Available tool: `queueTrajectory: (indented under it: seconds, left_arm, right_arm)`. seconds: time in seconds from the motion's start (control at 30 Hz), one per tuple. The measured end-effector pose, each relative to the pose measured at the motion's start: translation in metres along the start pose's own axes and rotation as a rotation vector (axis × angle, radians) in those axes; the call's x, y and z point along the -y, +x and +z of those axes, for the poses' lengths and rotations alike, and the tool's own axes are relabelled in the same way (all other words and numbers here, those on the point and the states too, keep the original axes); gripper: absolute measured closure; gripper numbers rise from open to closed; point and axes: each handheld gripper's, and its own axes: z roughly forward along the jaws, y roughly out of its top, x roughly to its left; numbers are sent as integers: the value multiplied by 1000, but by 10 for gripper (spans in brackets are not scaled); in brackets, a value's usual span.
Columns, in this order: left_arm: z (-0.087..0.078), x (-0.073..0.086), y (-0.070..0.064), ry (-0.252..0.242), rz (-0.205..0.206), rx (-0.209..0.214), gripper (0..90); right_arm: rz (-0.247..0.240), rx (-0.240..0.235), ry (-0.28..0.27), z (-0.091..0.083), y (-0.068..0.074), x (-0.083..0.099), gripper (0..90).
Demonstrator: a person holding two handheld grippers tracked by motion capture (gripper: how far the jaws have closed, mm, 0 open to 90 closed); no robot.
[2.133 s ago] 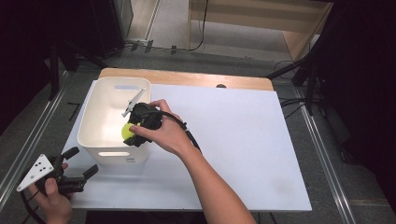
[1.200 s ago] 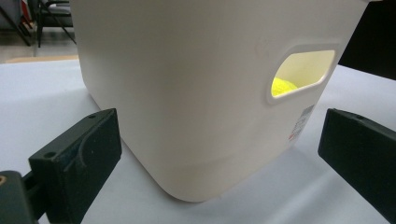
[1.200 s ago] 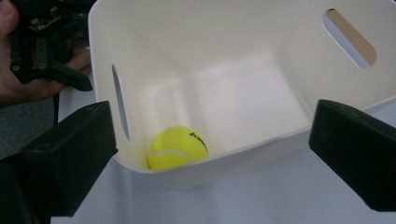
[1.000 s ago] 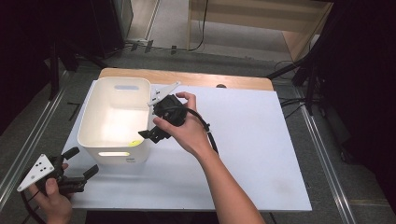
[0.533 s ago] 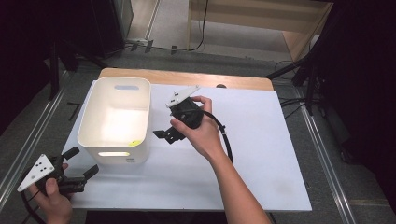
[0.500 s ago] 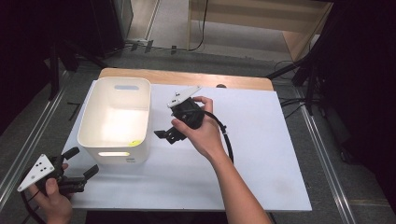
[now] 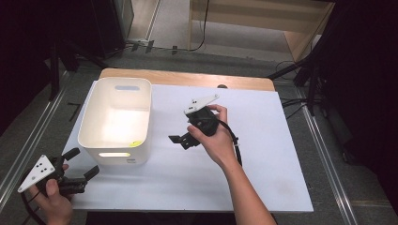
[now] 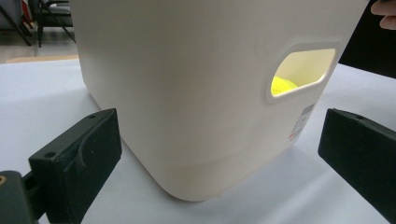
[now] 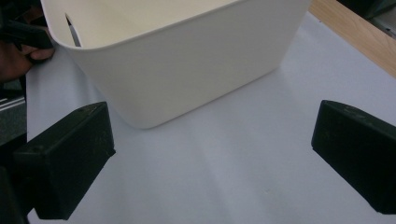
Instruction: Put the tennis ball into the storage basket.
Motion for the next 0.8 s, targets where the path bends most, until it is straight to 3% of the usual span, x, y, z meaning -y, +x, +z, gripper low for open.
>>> queueTrajectory:
  seconds: [0.8]
  left_arm:
    - [0,0,0,0,0,-1,0]
  right_arm:
    - [64,64,-42,-23,-11,52,0]
